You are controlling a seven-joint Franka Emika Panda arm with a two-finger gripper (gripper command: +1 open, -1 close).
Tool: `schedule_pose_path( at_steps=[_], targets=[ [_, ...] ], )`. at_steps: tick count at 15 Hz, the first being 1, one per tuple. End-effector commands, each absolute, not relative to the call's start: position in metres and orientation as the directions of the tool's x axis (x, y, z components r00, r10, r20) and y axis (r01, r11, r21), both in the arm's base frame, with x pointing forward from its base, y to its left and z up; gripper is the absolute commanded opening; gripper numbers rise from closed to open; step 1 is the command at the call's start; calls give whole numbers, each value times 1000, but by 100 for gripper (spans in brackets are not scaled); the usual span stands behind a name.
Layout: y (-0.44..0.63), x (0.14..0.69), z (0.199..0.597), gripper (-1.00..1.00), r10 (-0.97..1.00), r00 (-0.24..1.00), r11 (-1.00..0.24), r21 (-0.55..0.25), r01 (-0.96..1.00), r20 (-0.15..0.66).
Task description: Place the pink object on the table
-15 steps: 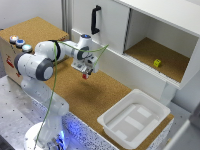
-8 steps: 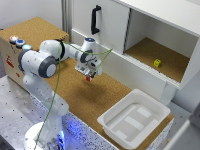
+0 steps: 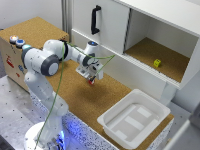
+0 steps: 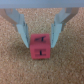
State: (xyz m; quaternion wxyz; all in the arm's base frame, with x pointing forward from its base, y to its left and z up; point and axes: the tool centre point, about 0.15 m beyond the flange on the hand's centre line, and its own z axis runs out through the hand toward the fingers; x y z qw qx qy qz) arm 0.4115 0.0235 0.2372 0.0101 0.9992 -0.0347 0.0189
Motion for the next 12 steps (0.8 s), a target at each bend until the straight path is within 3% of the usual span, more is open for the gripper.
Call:
schedule_pose_path(
  at_steps=[1,12],
  targets=[
    [25,415,272,100,-33,997,-997,63,-38,70],
    [127,386,344,100,100,986,-994,-34,105,134]
  ],
)
